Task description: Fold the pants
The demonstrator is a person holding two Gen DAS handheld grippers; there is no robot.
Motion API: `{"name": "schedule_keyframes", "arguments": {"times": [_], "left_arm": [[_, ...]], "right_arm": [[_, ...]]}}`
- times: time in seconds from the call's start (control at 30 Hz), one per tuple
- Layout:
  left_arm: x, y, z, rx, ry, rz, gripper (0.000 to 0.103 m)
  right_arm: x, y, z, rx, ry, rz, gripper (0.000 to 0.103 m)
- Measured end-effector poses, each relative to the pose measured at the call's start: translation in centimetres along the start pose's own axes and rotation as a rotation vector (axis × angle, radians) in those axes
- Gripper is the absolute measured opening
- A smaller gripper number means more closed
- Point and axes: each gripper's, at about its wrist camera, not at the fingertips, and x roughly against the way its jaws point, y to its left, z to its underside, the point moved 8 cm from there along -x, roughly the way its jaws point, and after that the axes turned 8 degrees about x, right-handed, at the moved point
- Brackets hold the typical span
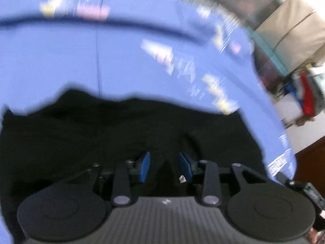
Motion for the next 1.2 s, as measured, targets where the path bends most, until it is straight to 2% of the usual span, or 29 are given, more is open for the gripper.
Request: {"name": "schedule_keyframes", "arguments": {"times": [0.07,0.17,0.2,0.23,0.27,0.3,0.37,0.4,0.43,0.47,0.5,0.53,0.6,0.7,0.77,0.8,0.83,0.9,0.97,1.03,1.07,1.1,1.13,1.17,1.2], "left_arm": [[-0.8,0.5,0.2,-0.006,-0.013,-0.012,0.019],[-0.4,0.8,-0.2,0.052,0.012,0.004,0.019],[0.0,0.7,-0.5,0.065,0.026,0.001,0.019],[0.7,0.5,-0.8,0.078,0.033,-0.002,0.021],[1.6,0.0,-1.5,0.085,0.023,0.008,0.022],[2.9,-0.9,-2.1,0.085,-0.004,0.030,0.026],[5.3,-3.2,-3.2,0.064,-0.065,0.092,0.041],[6.2,-4.9,-3.6,0.038,-0.086,0.115,0.056],[6.7,-6.4,-3.8,0.007,-0.096,0.124,0.067],[7.0,-8.1,-3.8,-0.038,-0.096,0.126,0.072],[6.7,-9.9,-3.5,-0.092,-0.085,0.122,0.083],[6.2,-11.4,-3.1,-0.142,-0.069,0.111,0.089],[4.6,-14.0,-2.2,-0.247,-0.032,0.055,0.092],[2.0,-16.2,-1.5,-0.343,0.028,-0.019,0.101],[0.2,-16.7,-1.0,-0.365,0.076,-0.064,0.098],[-0.5,-16.7,-0.8,-0.376,0.091,-0.084,0.080],[-0.7,-16.3,-0.3,-0.385,0.107,-0.087,0.044],[-0.6,-15.3,-0.5,-0.361,0.108,-0.084,0.031],[1.0,-13.9,-0.8,-0.317,0.078,-0.042,0.027],[2.6,-12.3,-1.7,-0.267,0.050,-0.019,0.027],[3.5,-11.3,-2.1,-0.236,0.043,-0.005,0.027],[4.3,-10.3,-2.4,-0.207,0.037,0.007,0.027],[5.0,-9.3,-2.8,-0.178,0.031,0.017,0.027],[5.8,-8.3,-3.1,-0.152,0.023,0.025,0.027],[6.6,-7.2,-3.4,-0.125,0.014,0.032,0.027]], "right_arm": [[-0.9,-0.1,0.5,-0.009,0.027,-0.015,0.068],[-1.0,0.4,0.9,0.029,0.048,-0.032,0.066],[-1.1,0.9,1.0,0.049,0.056,-0.032,0.048],[-1.1,1.2,1.1,0.071,0.073,-0.027,0.035],[-1.2,1.5,1.2,0.083,0.086,-0.030,0.027],[-0.8,1.8,1.2,0.092,0.077,-0.035,0.025],[-0.1,3.1,1.0,0.140,0.041,-0.050,0.023],[0.3,4.2,1.0,0.179,0.025,-0.052,0.022],[0.5,5.3,0.9,0.221,0.011,-0.054,0.022],[0.7,6.7,1.0,0.272,-0.004,-0.066,0.021],[0.6,8.0,1.0,0.320,-0.017,-0.076,0.021],[0.7,9.3,1.3,0.373,-0.027,-0.085,0.020],[0.9,11.8,2.1,0.483,-0.040,-0.094,0.020],[0.6,14.1,3.6,0.604,-0.038,-0.093,0.019],[0.9,15.1,4.6,0.663,-0.038,-0.113,0.019],[1.2,15.7,5.0,0.685,-0.042,-0.123,0.019],[1.4,16.4,5.4,0.715,-0.049,-0.138,0.019],[2.0,17.5,6.2,0.777,-0.068,-0.167,0.019],[2.4,18.0,6.5,0.807,-0.088,-0.170,0.022],[2.7,17.8,6.4,0.778,-0.097,-0.202,0.026],[2.9,17.6,6.6,0.769,-0.102,-0.216,0.041],[2.9,17.5,6.8,0.776,-0.101,-0.217,0.061],[2.6,17.5,7.1,0.790,-0.099,-0.208,0.066],[2.2,17.7,7.6,0.809,-0.092,-0.200,0.065],[1.8,17.9,8.1,0.826,-0.073,-0.198,0.058]]}}
